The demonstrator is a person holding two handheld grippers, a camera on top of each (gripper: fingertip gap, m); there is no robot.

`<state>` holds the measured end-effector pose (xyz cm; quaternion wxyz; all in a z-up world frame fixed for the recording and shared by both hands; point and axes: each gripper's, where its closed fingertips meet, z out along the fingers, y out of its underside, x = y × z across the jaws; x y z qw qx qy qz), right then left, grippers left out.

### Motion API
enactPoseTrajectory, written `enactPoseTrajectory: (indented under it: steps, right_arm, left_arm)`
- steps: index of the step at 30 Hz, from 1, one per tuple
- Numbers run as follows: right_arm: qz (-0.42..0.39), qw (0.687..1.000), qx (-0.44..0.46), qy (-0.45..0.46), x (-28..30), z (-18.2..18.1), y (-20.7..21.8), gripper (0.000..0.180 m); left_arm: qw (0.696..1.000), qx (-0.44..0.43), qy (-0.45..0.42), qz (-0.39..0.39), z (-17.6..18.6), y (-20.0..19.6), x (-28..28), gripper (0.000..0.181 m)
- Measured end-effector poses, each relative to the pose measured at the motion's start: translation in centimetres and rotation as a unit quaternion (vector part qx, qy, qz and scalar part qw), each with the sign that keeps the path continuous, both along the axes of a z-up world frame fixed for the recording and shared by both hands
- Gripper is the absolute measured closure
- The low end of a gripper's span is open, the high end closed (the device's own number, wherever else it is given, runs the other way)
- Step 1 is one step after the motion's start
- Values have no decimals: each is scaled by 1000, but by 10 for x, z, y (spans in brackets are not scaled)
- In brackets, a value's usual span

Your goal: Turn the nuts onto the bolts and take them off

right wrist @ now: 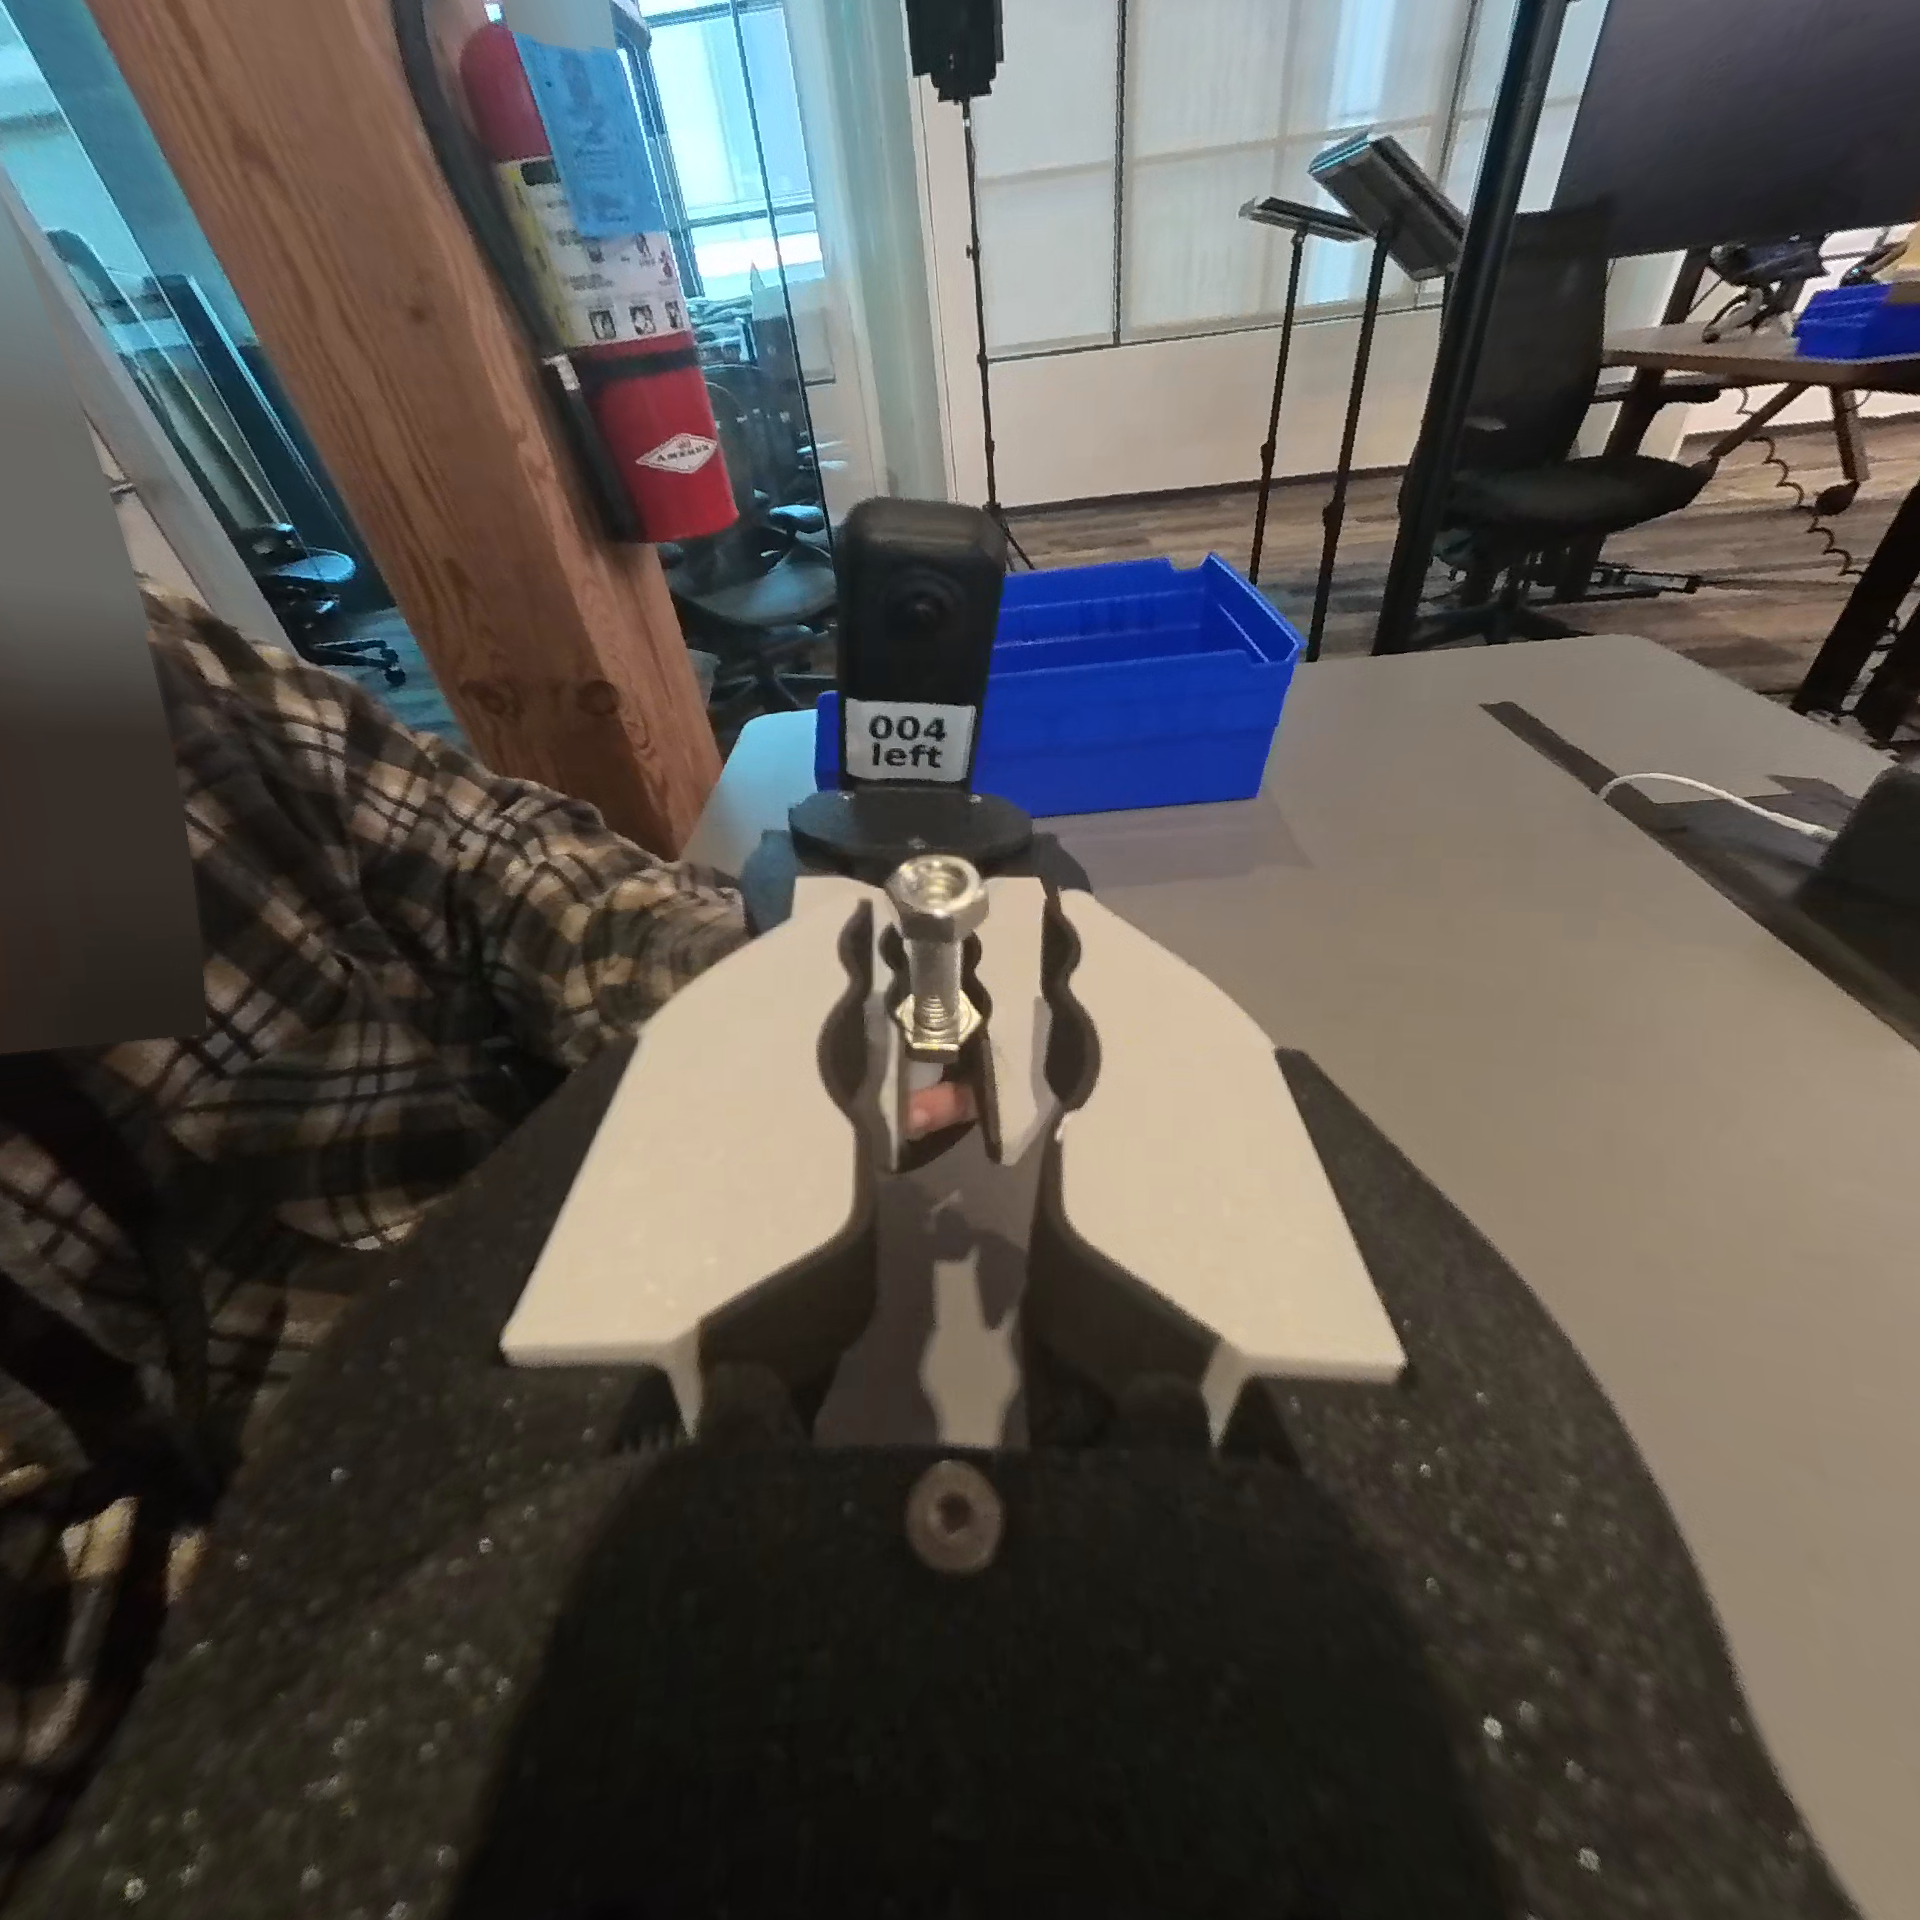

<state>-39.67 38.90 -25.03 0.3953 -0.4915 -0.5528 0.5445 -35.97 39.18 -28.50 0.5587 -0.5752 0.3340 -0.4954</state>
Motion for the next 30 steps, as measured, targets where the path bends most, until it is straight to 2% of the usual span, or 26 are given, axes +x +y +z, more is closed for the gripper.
enactPoseTrajectory:
  steps: [19,23,30]
  right_arm:
    - [-12,1000,-1,-12,1,-4,5,146]
    - [-2,1000,-10,11,0,2,2,141]
    - [-25,1000,-3,3,3,0,10,141]
  left_arm:
    - [1000,9,5,9,1,0,-1,166]
    - [1000,7,7,6,0,0,0,166]
    - [1000,8,4,7,1,0,-1,166]
